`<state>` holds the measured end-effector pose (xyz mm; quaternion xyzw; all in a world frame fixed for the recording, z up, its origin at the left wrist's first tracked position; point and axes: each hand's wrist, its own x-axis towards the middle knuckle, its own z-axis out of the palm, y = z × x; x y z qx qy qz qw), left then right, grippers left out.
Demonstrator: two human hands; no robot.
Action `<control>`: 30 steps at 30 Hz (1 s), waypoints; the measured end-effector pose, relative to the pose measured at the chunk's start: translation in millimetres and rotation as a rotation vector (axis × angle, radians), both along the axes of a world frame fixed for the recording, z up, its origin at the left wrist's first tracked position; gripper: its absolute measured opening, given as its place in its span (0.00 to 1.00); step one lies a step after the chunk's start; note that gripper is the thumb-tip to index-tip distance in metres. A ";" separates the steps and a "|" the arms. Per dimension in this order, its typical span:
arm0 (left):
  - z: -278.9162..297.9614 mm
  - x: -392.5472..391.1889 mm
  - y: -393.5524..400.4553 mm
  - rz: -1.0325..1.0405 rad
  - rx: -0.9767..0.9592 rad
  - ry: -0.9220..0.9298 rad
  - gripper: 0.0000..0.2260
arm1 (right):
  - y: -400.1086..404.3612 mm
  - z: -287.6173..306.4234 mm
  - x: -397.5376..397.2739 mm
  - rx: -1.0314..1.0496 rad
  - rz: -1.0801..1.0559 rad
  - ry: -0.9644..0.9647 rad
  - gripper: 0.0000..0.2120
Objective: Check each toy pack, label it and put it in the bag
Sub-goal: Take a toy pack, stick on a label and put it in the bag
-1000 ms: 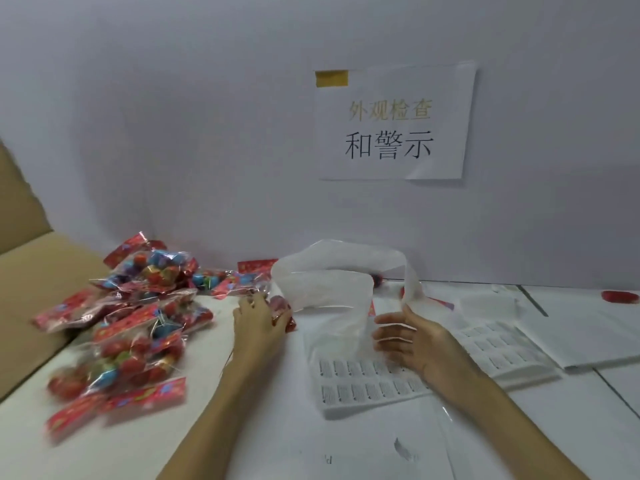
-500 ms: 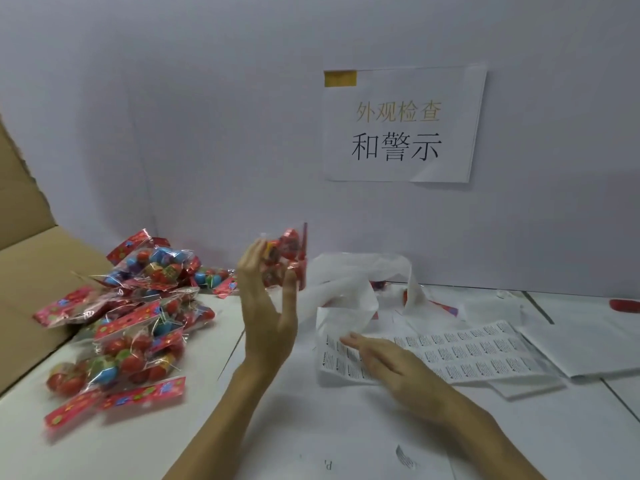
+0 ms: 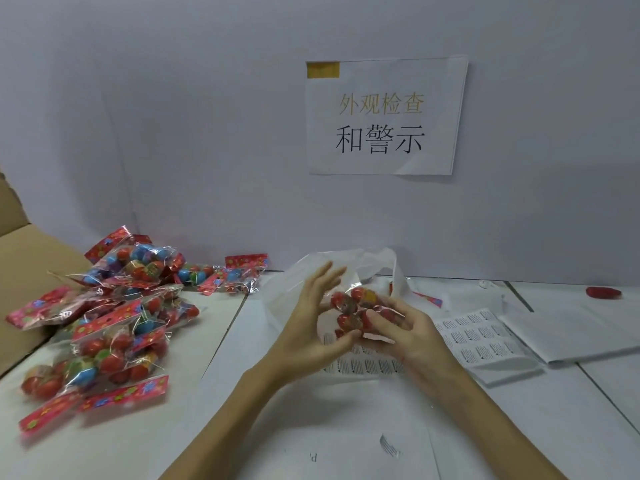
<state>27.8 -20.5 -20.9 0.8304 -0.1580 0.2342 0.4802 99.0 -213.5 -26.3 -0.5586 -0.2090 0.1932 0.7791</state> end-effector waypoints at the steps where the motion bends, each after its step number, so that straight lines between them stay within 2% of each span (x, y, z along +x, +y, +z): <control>1: 3.8 -1.2 1.5 -0.006 -0.124 0.082 0.38 | 0.2 -0.9 -0.2 0.022 -0.012 0.006 0.15; 3: 7.4 -2.1 6.3 0.003 -0.303 0.170 0.31 | 0.6 0.7 -1.7 0.019 -0.022 -0.009 0.15; 6: 8.7 -2.1 10.0 0.059 -0.365 0.162 0.17 | 2.9 4.4 -5.7 -0.040 -0.031 -0.034 0.15; 8: 10.4 -3.2 8.4 0.052 -0.389 0.163 0.13 | 3.4 7.1 -8.6 -0.114 -0.084 -0.075 0.16; 13: 16.1 -6.3 5.7 0.008 -0.454 0.254 0.11 | -0.9 12.1 -12.6 -0.189 -0.191 -0.136 0.18; 16: 17.9 -5.8 6.8 0.005 -0.514 0.286 0.10 | -2.1 16.1 -14.3 -0.150 -0.169 -0.094 0.18; 20: 15.9 -2.7 5.7 -0.014 -0.587 0.321 0.09 | -0.1 17.9 -13.5 -0.095 -0.097 0.059 0.21; 26: 12.3 1.7 14.1 0.059 -0.683 0.270 0.06 | -2.3 16.5 -13.2 -0.078 -0.079 0.008 0.15; 28: 16.7 -0.3 16.4 0.036 -0.703 0.318 0.08 | -4.1 17.1 -12.7 -0.102 -0.080 -0.021 0.14; 30: 19.2 -3.0 13.6 0.003 -0.665 0.384 0.15 | -3.9 17.1 -12.6 -0.140 -0.058 -0.076 0.14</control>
